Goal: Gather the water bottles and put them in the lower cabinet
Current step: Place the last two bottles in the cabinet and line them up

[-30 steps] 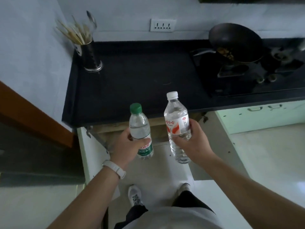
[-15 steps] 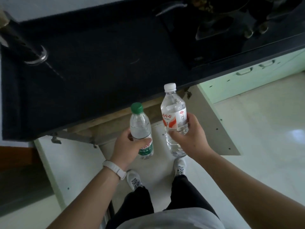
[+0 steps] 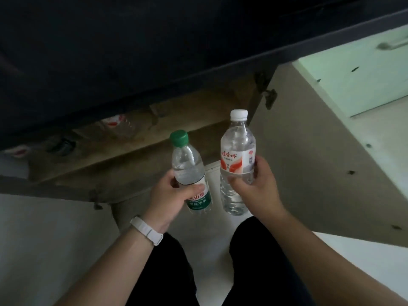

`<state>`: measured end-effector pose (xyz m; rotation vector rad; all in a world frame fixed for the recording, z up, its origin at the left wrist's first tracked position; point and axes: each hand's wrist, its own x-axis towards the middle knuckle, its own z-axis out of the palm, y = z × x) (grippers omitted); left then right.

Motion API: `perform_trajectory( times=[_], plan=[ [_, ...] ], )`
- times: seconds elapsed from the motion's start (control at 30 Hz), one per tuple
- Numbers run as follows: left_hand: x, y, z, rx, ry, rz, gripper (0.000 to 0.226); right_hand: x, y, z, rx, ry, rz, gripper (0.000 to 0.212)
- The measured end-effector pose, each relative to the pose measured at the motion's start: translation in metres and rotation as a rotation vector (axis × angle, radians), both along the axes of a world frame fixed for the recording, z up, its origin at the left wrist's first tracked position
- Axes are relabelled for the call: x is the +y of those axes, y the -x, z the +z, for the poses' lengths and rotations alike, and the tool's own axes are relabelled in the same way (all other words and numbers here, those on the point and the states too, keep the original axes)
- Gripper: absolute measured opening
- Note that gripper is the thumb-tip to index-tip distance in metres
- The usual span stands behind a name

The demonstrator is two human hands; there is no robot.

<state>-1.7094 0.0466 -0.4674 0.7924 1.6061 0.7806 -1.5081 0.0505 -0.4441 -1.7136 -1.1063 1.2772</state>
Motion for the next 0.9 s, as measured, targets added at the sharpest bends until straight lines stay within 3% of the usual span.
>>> perform_trajectory(
  times=[0.2,0.37,0.9],
  plan=[
    [0.047,-0.002,-0.105,-0.024,-0.095,-0.044,0.040,0.047,0.009,-0.129,0.088,-0.135,-0.025,0.050],
    [0.079,-0.005,-0.144,0.004,-0.232,-0.058,0.042,0.084,0.002,-0.183,0.095,-0.261,-0.036,0.054],
    [0.196,0.001,-0.082,0.007,-0.568,0.041,0.041,0.205,0.008,-0.138,0.172,-0.609,-0.062,0.050]
  ],
)
